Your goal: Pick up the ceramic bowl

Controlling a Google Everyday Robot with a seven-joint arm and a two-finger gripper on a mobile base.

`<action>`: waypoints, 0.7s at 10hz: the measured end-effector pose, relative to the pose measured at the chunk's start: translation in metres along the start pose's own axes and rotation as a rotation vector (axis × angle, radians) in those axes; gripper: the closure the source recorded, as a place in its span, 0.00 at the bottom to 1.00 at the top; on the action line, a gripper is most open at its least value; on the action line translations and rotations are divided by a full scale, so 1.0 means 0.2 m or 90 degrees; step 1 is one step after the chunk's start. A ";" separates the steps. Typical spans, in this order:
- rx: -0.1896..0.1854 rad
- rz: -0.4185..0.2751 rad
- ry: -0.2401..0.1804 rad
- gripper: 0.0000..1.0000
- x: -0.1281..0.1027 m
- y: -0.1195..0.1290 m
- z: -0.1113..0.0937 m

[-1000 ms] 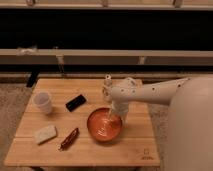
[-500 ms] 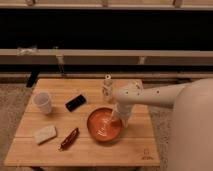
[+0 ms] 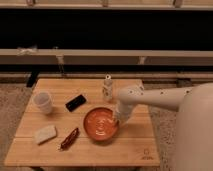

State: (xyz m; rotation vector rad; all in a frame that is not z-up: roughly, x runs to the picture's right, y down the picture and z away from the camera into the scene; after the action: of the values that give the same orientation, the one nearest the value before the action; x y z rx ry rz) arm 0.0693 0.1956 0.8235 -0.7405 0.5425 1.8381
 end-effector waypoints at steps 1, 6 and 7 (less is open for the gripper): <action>-0.022 0.002 -0.003 0.97 0.02 0.01 -0.06; -0.124 0.006 -0.032 1.00 0.08 0.03 -0.33; -0.140 -0.001 -0.039 1.00 0.08 0.04 -0.36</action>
State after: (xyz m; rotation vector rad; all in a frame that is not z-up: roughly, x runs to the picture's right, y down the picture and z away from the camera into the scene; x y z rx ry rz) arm 0.0742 0.1538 0.7614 -0.8259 0.3026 1.9316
